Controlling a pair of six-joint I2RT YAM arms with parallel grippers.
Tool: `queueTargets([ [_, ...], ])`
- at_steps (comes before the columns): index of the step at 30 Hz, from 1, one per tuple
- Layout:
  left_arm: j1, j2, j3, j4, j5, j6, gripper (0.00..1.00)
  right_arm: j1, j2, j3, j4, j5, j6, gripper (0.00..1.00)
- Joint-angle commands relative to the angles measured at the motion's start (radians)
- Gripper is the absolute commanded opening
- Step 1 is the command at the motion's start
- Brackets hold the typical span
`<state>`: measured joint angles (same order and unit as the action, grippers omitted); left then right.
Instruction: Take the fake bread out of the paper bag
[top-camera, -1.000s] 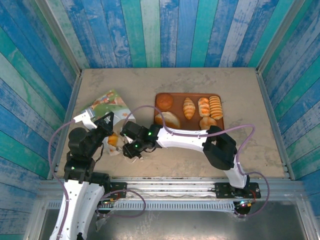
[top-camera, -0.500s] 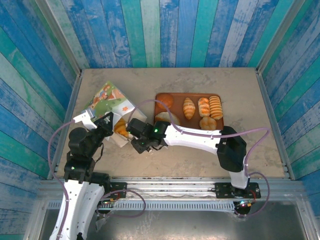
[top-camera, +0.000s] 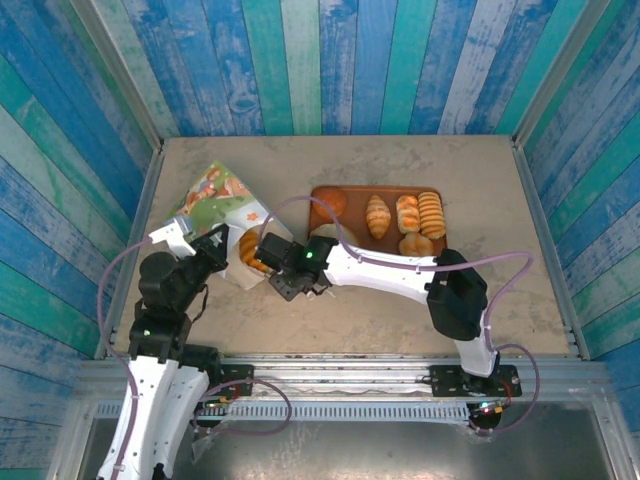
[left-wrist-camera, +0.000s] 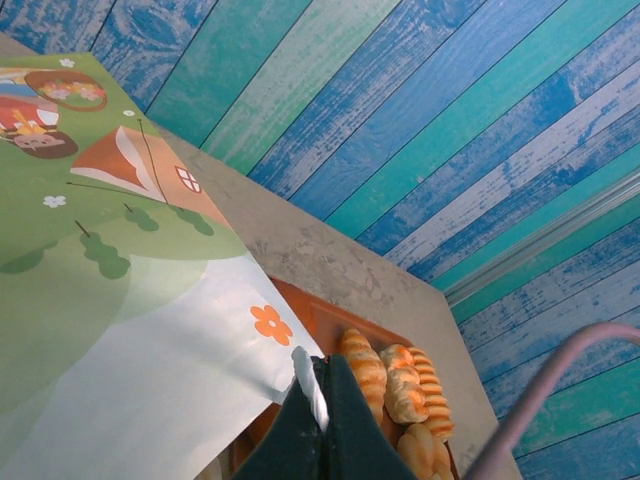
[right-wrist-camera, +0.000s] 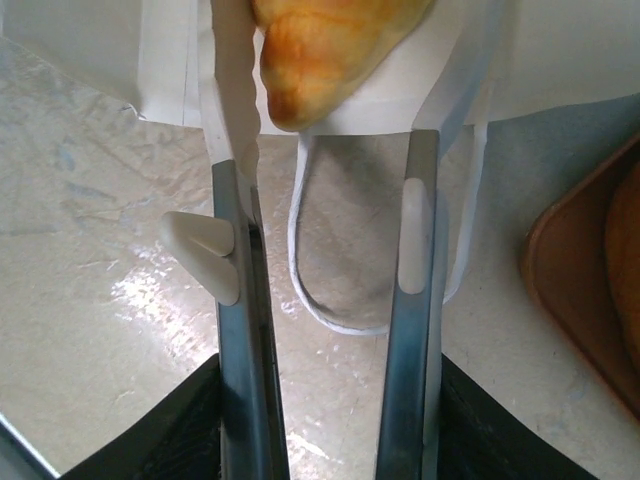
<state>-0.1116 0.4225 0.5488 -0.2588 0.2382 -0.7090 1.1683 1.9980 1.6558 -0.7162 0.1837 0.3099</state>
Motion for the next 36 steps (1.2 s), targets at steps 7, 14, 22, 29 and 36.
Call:
queueTargets([
  [7,-0.003,0.004,-0.008,0.061,0.032,-0.017,0.0,-0.001,0.085,0.078,0.014,-0.072,0.014,0.52],
  [14,-0.003,0.009,-0.004,0.062,0.029,-0.016,0.0,-0.001,0.103,0.089,0.036,-0.133,0.024,0.46],
  [22,-0.003,-0.004,0.011,0.032,0.008,-0.01,0.0,-0.001,-0.01,0.02,0.084,-0.142,0.02,0.36],
  [29,-0.003,0.004,0.028,0.006,-0.001,-0.012,0.0,-0.001,-0.154,-0.116,0.194,-0.184,0.018,0.35],
  [36,-0.003,-0.002,0.032,-0.004,-0.002,-0.021,0.0,-0.002,-0.249,-0.21,0.252,-0.231,0.012,0.35],
])
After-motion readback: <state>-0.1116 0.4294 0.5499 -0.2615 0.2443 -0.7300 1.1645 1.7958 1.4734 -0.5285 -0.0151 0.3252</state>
